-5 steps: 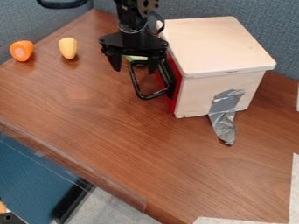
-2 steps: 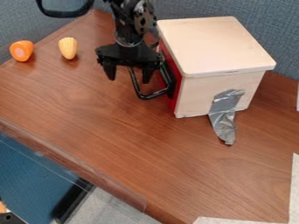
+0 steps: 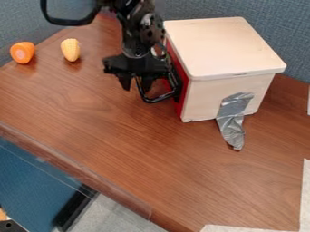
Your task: Open the drawer
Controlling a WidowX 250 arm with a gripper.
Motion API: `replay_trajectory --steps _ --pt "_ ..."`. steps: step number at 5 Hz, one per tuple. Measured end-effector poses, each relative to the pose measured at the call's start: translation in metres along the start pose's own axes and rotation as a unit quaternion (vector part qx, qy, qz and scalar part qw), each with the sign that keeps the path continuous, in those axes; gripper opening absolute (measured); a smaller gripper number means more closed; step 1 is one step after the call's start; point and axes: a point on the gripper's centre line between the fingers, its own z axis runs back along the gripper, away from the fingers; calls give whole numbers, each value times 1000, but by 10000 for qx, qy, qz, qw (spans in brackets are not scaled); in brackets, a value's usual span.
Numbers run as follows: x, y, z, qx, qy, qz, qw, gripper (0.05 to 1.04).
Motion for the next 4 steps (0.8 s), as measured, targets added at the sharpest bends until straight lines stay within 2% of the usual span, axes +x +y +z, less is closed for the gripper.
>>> replay_trajectory --steps 1,2,4 --pt "-6 5 -2 3 14 -30 10000 239" --pt "-10 20 3 119 -37 -129 9998 224" --pt "-15 51 10 195 24 -28 9998 222"
